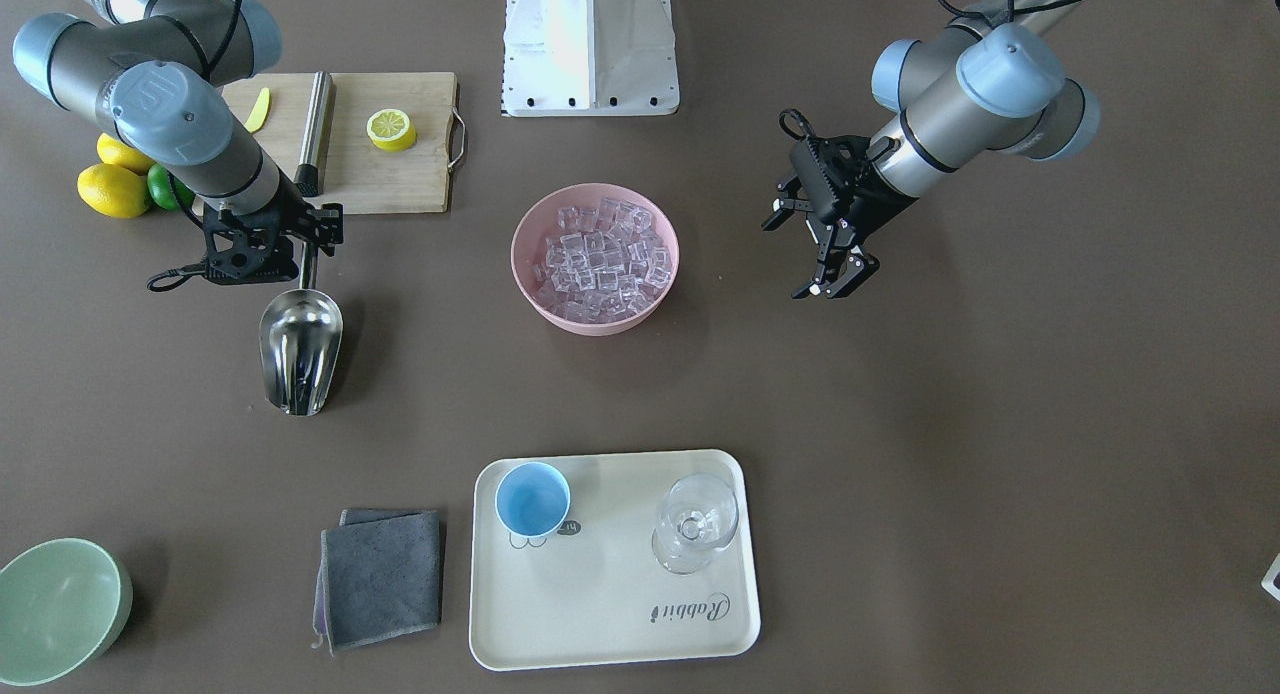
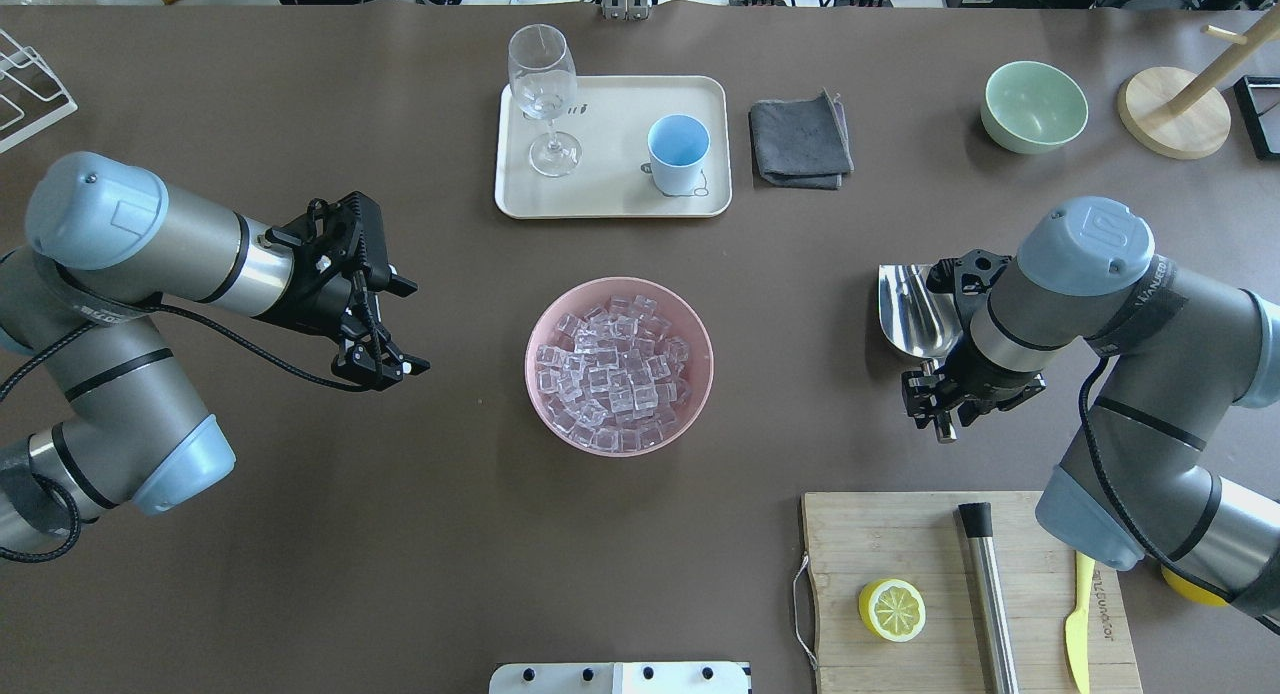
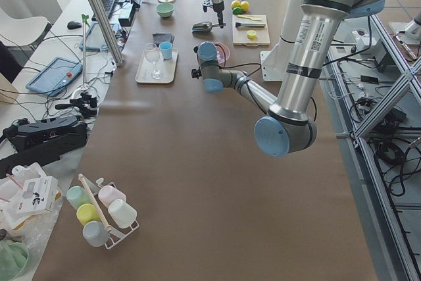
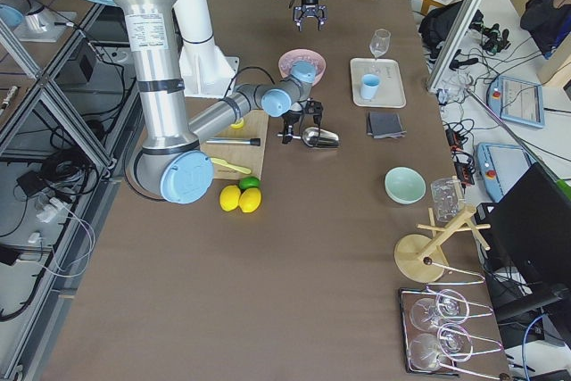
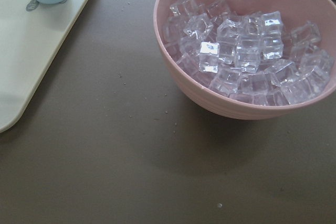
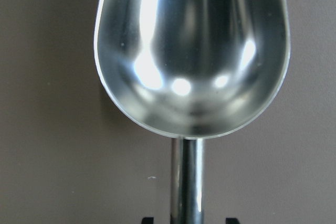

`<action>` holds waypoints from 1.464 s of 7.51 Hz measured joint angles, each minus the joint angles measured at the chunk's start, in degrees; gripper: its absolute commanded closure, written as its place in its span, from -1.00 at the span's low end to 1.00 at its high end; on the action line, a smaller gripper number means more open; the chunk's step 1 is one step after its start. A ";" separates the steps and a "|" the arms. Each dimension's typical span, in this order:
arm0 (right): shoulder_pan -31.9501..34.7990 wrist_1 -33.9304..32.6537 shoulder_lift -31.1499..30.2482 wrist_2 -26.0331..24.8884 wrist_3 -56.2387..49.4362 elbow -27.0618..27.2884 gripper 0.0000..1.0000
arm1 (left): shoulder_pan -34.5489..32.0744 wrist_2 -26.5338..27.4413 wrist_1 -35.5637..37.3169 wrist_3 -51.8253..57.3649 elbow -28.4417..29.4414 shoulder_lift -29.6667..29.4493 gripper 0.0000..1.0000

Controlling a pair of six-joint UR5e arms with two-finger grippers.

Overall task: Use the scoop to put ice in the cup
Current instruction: 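Grasp the steel scoop handle with the right gripper while the left gripper nears the bowl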

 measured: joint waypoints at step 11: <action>0.68 -2.07 0.22 -0.25 1.23 4.32 1.00 | 9.94 18.03 -17.34 4.73 8.55 0.39 -0.96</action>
